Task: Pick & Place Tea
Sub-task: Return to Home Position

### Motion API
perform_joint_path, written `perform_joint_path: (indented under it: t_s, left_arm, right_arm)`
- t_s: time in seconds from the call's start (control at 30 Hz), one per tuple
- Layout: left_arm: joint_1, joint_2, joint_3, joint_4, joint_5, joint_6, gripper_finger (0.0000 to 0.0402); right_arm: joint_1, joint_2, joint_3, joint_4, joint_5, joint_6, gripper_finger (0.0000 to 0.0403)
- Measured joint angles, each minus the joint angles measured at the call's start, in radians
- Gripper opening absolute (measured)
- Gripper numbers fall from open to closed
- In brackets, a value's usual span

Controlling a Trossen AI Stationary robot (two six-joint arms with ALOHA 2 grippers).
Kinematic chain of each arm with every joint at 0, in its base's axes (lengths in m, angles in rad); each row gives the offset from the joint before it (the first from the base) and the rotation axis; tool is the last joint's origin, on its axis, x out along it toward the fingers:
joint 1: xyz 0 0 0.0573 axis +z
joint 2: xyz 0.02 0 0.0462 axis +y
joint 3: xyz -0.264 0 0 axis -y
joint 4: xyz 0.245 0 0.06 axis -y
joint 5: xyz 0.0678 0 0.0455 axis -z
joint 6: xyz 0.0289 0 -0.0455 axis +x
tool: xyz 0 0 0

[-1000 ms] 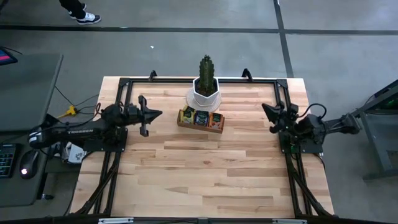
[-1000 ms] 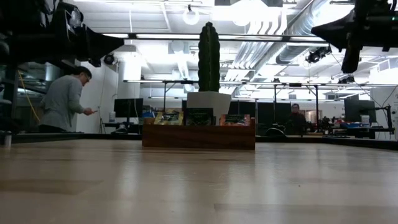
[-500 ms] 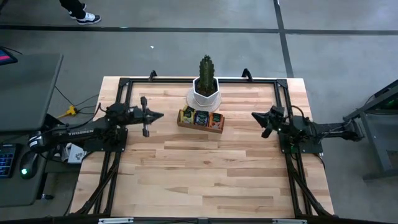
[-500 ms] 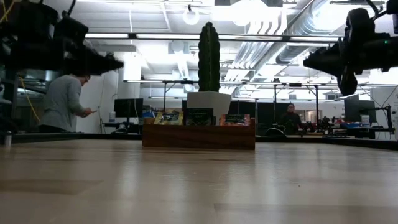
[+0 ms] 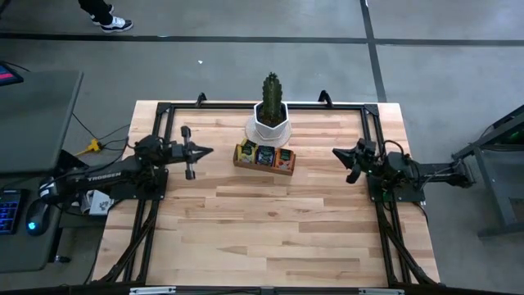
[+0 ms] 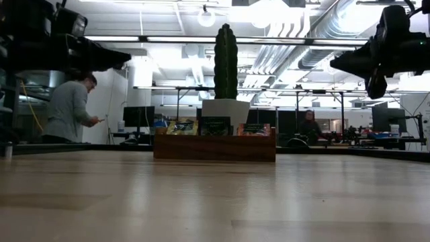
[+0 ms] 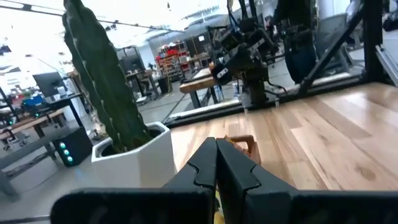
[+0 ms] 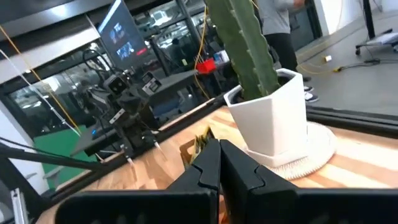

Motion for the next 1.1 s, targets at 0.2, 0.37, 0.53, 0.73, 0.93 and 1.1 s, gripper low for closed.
perform_joint_path:
  t_s: [0.2, 0.37, 0.53, 0.73, 0.93, 1.1]
  left_arm:
    - [-0.044, -0.013, 0.0, -0.018, -0.042, -0.002, 0.0]
    - [-0.179, -0.012, 0.0, -0.02, -0.241, 0.008, 0.0]
    - [-0.346, -0.012, 0.0, -0.022, -0.424, 0.043, 0.0]
    - [-0.488, -0.012, 0.0, -0.022, -0.525, 0.104, 0.0]
    - [-0.535, -0.012, 0.0, -0.022, -0.532, 0.113, 0.0]
    - [-0.537, -0.012, 0.0, -0.025, -0.541, 0.113, 0.0]
  right_arm:
    - [0.0, -0.006, 0.0, 0.001, 0.042, -0.033, 0.0]
    - [0.0, -0.006, 0.001, 0.0, 0.051, -0.048, 0.0]
    - [0.0, -0.006, 0.001, 0.0, 0.055, -0.078, 0.0]
    - [0.0, -0.006, 0.001, -0.001, 0.054, -0.165, 0.0]
    - [0.0, -0.006, 0.0, 0.004, 0.03, -0.205, 0.0003]
    - [0.0, -0.006, -0.001, 0.015, 0.04, -0.209, 0.0009]
